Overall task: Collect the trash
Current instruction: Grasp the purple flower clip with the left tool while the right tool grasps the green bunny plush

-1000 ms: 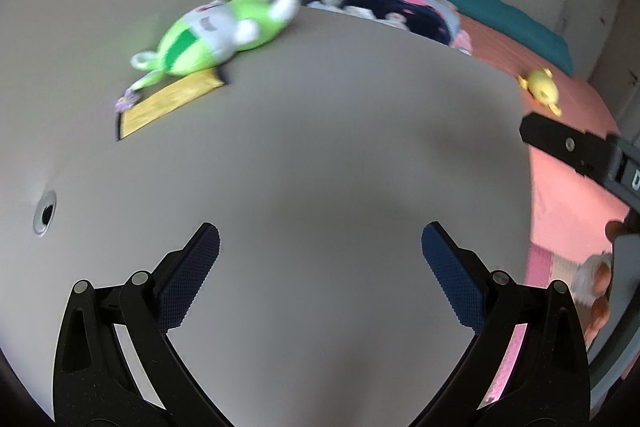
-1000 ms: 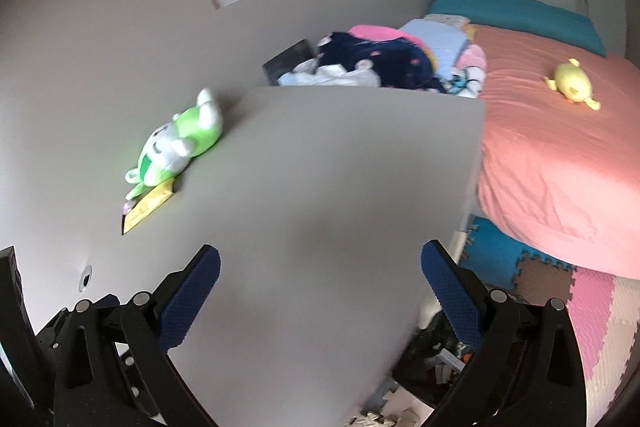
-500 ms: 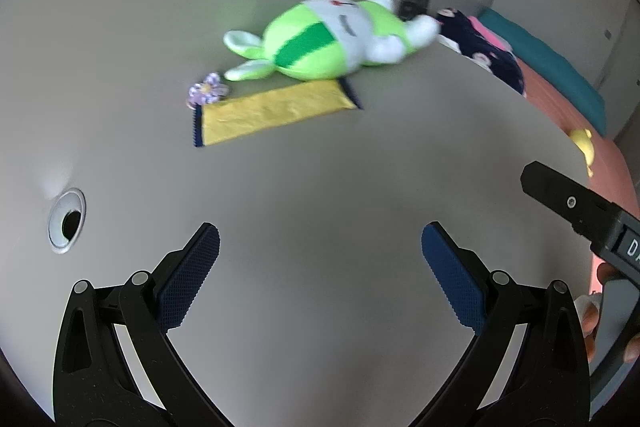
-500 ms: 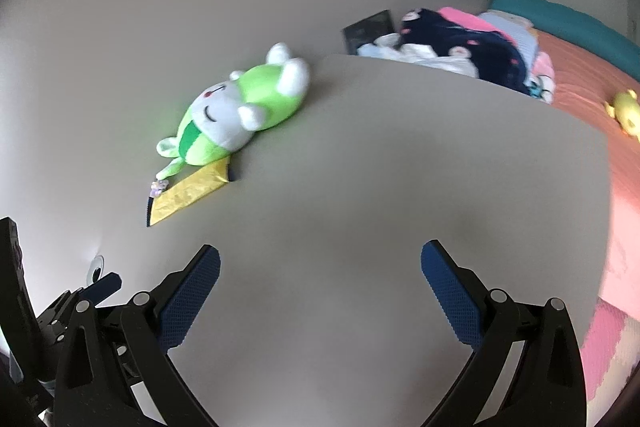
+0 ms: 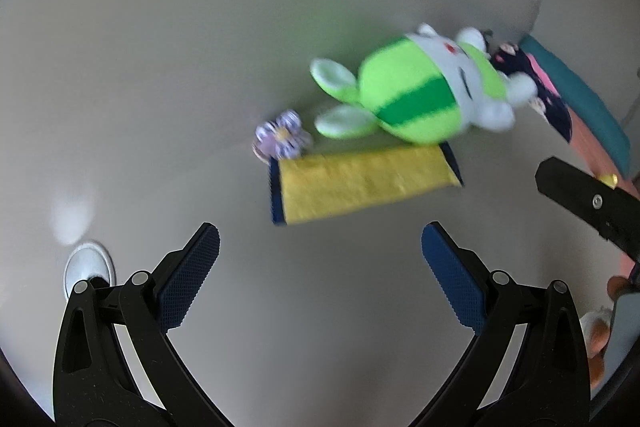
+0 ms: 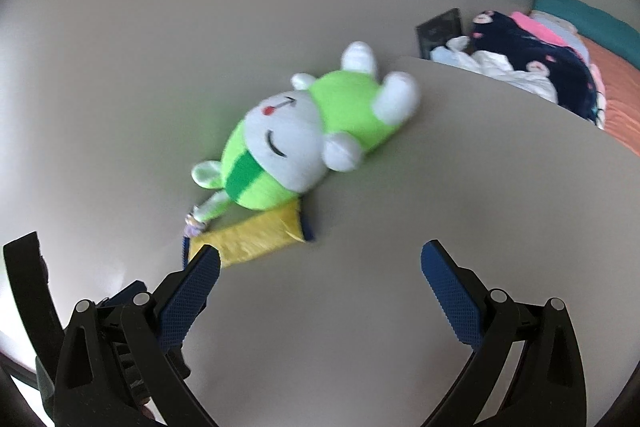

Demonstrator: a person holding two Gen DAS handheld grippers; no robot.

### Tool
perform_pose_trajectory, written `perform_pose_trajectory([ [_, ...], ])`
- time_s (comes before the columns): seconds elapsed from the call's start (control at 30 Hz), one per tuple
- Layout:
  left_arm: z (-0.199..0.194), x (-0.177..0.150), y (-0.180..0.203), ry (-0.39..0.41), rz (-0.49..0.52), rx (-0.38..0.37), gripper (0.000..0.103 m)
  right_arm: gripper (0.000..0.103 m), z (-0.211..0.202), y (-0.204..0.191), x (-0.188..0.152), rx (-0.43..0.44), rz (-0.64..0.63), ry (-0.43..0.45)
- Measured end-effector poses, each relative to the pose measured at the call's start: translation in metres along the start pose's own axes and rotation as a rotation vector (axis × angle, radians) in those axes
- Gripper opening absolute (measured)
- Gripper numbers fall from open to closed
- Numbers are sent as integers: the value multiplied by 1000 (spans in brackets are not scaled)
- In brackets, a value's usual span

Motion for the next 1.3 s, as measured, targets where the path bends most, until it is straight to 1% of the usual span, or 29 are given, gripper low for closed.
perform_pose_trajectory([
  [0.1,6,6,-7,2,-22,-17,98,100,15,-10,6,11,-15,-29],
  [0.27,15,10,-16,-2,3,4,98,100,34,-29,16,22,-48,-26],
  [0.43,23,9,-37,-15,-74,7,98,100,58,-40,23,-20,-56,-27],
  [0.53,23,10,-46,-14,-91,15,98,100,72,-44,27,-67,-63,-10],
  [0.6,24,10,-48,-17,-102,10,98,98,84,-44,27,-98,-74,-26],
  [0.63,24,9,-50,-22,-108,6,98,86,90,-43,25,-104,-82,-45],
  [0.67,25,9,-50,-25,-110,6,98,71,94,-42,23,-95,-83,-63],
  [0.7,26,8,-50,-27,-110,6,98,61,98,-39,19,-84,-80,-82],
  [0.73,26,8,-50,-29,-106,8,98,51,98,-36,18,-81,-87,-77],
  [0.77,26,8,-51,-30,-103,11,98,47,96,-36,18,-71,-101,-62],
  [0.8,27,8,-51,-30,-100,17,98,40,90,-34,19,-70,-118,-38],
  [0.83,28,8,-51,-32,-101,19,98,37,84,-33,21,-76,-130,-20],
  [0.97,28,8,-52,-32,-101,32,98,34,66,-14,26,-131,-130,30],
  [1.1,26,9,-50,-25,-76,34,98,34,46,3,31,-155,-134,51],
  [1.3,19,9,-35,-2,7,-38,98,34,7,29,32,-172,-133,59],
])
Point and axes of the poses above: each gripper's, at about its wrist camera, not at the fingertips, and z roughly the way its jaws point, y to its right, x to its top, the point moved 3 cm from there along z, roughly the way its jaws point, and after that the axes turned 11 degrees about y, right-handed, at the moved point
